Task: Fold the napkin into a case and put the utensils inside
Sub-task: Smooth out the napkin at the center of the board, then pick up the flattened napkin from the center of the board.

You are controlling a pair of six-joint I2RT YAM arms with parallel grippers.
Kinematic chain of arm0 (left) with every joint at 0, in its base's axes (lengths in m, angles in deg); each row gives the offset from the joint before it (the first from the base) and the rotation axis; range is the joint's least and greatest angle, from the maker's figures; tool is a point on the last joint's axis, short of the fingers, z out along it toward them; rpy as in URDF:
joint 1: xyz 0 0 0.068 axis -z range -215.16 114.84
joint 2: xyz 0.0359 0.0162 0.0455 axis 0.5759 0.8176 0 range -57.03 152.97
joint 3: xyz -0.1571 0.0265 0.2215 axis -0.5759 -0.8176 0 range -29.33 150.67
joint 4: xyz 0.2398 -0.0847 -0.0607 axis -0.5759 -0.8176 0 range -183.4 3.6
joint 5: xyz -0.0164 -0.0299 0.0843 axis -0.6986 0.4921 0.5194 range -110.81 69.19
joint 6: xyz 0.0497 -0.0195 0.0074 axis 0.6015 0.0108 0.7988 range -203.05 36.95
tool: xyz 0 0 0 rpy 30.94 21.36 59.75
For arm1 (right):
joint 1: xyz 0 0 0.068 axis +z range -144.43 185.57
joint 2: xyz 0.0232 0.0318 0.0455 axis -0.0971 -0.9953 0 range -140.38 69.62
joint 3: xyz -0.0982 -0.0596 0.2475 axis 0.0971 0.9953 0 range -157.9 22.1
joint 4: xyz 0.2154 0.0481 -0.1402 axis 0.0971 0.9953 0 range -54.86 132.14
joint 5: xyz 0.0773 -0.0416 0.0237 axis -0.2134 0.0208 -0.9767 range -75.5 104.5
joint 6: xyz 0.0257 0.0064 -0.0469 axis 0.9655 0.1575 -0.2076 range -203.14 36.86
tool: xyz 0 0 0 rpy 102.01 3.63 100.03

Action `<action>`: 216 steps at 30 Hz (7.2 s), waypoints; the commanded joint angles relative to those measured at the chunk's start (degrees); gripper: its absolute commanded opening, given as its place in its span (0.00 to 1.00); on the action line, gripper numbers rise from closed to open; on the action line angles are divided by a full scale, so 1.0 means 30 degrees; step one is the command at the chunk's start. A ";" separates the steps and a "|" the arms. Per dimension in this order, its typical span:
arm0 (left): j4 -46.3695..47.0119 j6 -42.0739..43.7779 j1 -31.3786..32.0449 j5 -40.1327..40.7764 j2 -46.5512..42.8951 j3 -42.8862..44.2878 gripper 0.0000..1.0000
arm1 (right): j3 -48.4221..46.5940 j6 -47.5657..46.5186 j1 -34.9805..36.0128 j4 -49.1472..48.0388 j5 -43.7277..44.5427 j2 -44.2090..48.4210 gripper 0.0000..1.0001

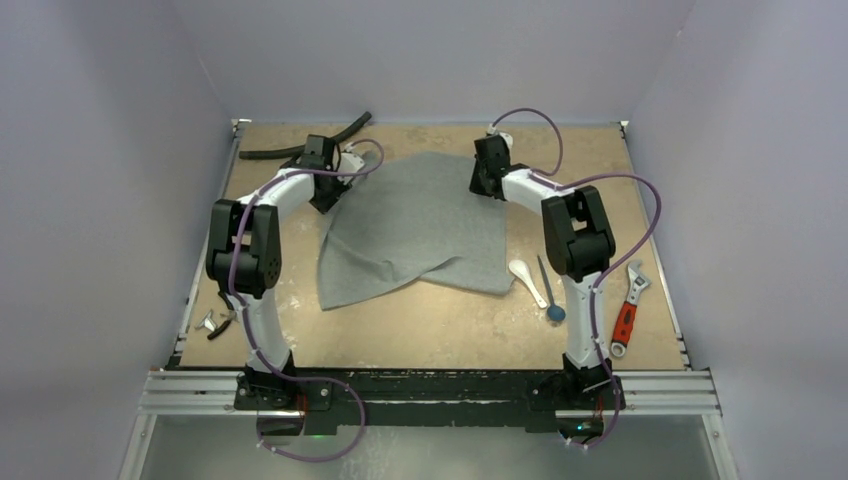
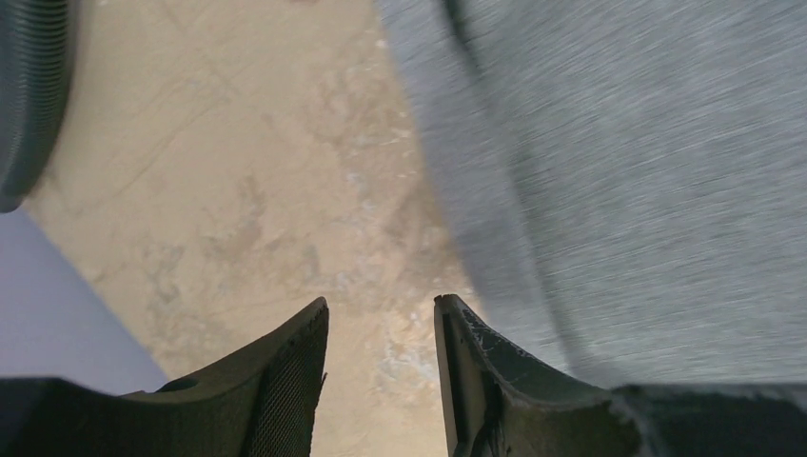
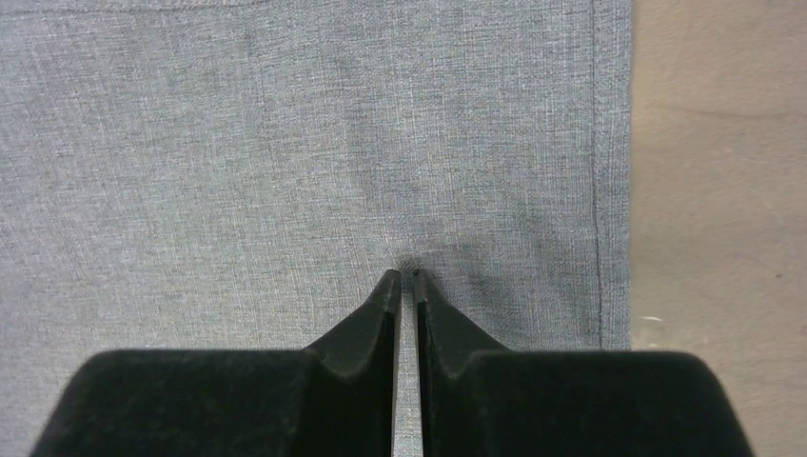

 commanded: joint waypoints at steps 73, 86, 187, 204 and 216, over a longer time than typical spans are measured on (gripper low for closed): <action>-0.0313 -0.3596 0.2575 0.5446 1.1089 1.5618 0.38 | 0.4340 -0.0688 0.1193 -0.1410 -0.0628 0.2927 0.17; -0.1369 -0.6868 0.0799 -0.0896 1.0486 1.5832 0.22 | 0.5047 -0.0614 0.1181 -0.1657 -0.0328 0.3810 0.16; -0.4870 0.4475 0.4135 -0.3723 -1.0721 -0.9217 0.00 | 1.7505 0.5096 0.1025 0.3139 -0.5362 1.7235 0.81; -0.5255 0.3211 0.1703 -0.2434 -1.0696 -0.6495 0.00 | 1.7320 0.5165 0.1029 0.2980 -0.2167 1.9804 0.00; -0.9085 0.3574 0.0136 -0.3574 -1.3017 -0.5767 0.00 | 1.4759 0.3398 0.3457 0.5877 -0.2717 2.1812 0.00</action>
